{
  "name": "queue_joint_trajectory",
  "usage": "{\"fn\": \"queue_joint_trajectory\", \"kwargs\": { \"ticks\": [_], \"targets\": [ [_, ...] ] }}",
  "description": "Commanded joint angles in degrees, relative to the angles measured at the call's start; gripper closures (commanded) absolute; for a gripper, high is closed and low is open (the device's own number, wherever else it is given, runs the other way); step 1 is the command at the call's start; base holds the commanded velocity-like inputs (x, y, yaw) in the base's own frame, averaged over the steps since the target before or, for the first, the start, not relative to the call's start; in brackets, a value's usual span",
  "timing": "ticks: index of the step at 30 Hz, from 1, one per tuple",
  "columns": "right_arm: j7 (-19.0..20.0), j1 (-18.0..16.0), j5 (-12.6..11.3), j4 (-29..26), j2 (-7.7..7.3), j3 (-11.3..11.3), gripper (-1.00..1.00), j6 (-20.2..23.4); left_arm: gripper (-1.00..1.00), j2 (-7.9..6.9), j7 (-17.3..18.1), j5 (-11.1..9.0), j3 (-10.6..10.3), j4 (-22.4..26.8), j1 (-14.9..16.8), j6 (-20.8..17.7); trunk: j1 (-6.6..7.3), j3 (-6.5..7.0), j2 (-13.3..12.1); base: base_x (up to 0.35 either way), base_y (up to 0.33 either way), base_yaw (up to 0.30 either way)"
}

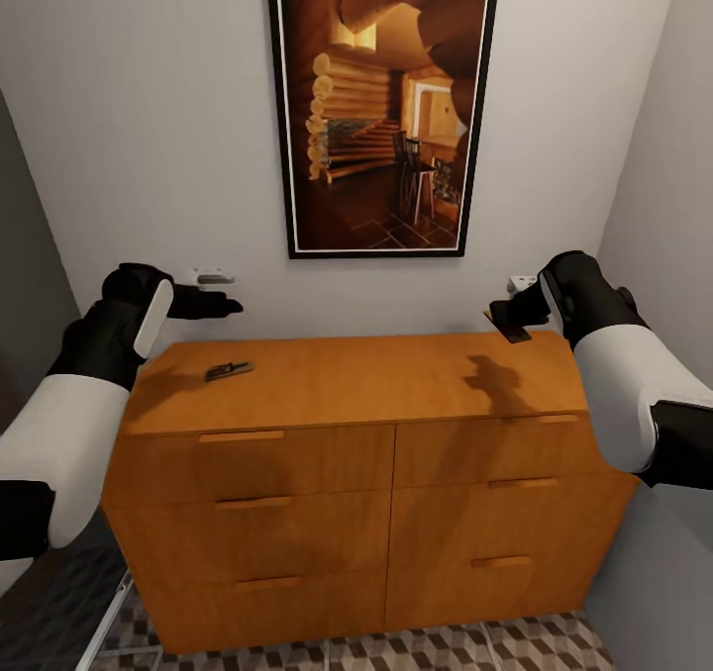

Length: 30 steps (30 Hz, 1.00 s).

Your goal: Take the four mousetraps from the cabinet in the bathroom and place them on the bathroom floor. Make sure all four end up on the same floor surface, and ensure that at least two of them are either under or directly next to the same bathroom sink.

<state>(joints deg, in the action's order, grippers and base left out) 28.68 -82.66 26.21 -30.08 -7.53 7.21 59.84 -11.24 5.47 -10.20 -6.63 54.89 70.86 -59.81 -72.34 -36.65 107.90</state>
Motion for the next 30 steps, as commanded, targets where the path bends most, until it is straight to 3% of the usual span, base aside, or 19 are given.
{"fn": "queue_joint_trajectory", "kwargs": {
  "ticks": [1, 9, 20, 30],
  "targets": [
    [0.5, 0.0, 0.5, -0.1, 0.04, 0.3, 1.0, 0.2, -1.0, -0.16, 0.3, -0.2, -0.2, 0.0, 0.1, -0.2, 0.01, -0.07, 0.0, 0.0, 0.0, 0.0],
    [0.5, 0.0, 0.5, -0.1, 0.06, 0.3, 1.0, 0.2, -1.0, -0.64, 1.4, 0.0, -0.5, 0.0, 0.1, -0.2, 0.01, -0.07, 0.0, 0.0, 0.0, -0.03],
    [0.4, 0.0, 0.6, -0.2, 0.06, 0.3, 1.0, 0.2, -1.0, -0.79, 1.6, -0.2, -0.9, 0.7, 0.1, -0.2, 0.01, -0.07, 0.0, 0.0, 0.0, -0.225],
    [0.3, 0.0, 0.6, -0.2, 0.06, 0.3, 1.0, 0.2, -1.0, -1.22, 1.7, -0.5, -0.9, 0.7, 0.1, -0.2, 0.01, -0.07, 0.0, 0.042, 0.078, -0.03]
  ]
}}
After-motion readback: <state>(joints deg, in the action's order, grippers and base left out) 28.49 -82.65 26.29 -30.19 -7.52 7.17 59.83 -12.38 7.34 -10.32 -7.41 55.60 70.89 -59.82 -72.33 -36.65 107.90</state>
